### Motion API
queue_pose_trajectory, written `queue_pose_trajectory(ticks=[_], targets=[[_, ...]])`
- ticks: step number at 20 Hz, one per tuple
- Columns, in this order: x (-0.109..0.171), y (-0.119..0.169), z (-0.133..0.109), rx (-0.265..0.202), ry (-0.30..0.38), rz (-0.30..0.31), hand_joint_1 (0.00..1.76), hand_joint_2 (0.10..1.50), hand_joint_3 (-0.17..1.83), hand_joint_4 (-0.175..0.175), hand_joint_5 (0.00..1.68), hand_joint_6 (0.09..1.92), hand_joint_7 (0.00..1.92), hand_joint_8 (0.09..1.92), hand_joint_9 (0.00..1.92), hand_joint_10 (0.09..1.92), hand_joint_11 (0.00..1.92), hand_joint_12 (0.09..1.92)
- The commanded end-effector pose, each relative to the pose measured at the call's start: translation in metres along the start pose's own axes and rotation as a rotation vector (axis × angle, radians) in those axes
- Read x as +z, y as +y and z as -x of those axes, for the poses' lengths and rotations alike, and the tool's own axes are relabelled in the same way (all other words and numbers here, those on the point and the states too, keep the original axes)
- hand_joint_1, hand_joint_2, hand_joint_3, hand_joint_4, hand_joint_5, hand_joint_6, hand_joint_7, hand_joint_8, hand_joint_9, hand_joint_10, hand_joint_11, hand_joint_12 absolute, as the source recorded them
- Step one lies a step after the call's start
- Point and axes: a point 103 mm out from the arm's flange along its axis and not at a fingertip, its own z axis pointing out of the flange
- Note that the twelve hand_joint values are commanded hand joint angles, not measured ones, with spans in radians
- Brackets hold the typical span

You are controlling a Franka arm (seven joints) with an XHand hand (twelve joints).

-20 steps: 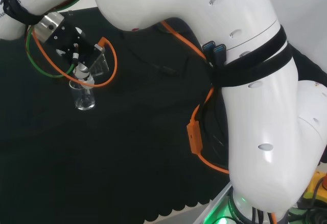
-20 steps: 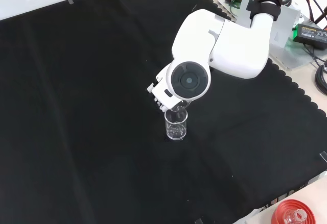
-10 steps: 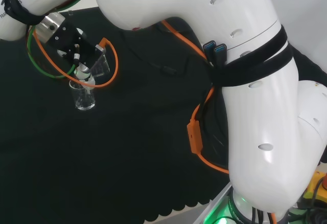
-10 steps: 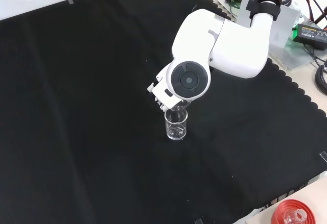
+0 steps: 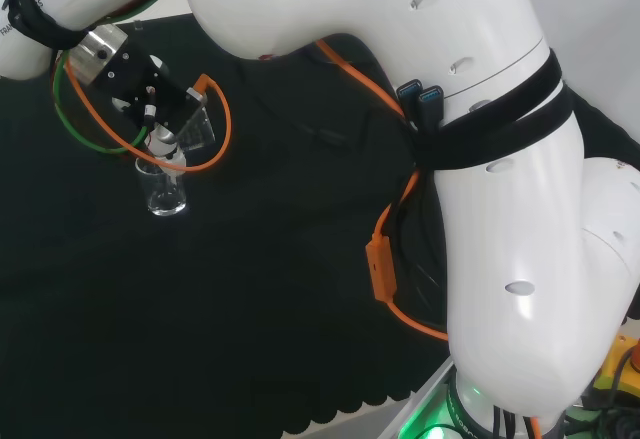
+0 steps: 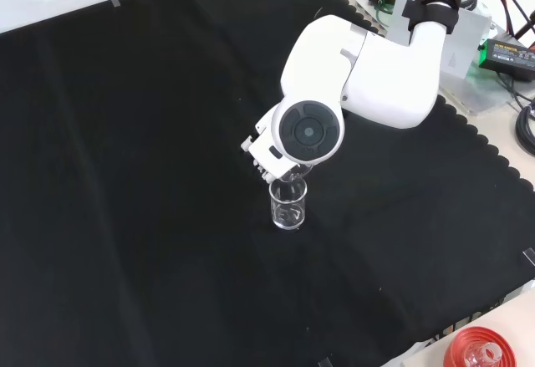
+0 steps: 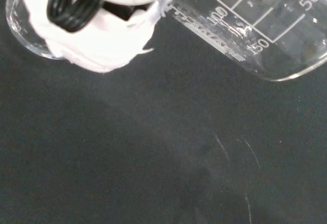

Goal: Pour the water from the handheld beaker into the one on the table.

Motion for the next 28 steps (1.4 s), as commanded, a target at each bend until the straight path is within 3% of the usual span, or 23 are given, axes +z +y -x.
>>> queue_pose_trajectory(ticks=[1,12,18,28], targets=[[0.000,0.000,0.000,0.000,0.002,0.000,1.10,0.77,0.52,0.175,1.19,0.76,1.47,0.09,1.39,0.09,0.95,1.01],[-0.002,0.002,0.001,-0.007,0.015,0.009,1.10,0.77,0.52,0.175,1.19,0.77,1.47,0.09,1.39,0.09,0.95,1.01],[0.000,-0.001,0.009,-0.027,0.096,0.016,1.10,0.77,0.52,0.175,1.19,0.77,1.47,0.09,1.39,0.09,0.96,1.01],[0.019,-0.014,0.041,-0.073,0.289,0.094,1.09,0.77,0.51,0.175,1.18,0.77,1.47,0.09,1.40,0.09,0.96,1.01]])
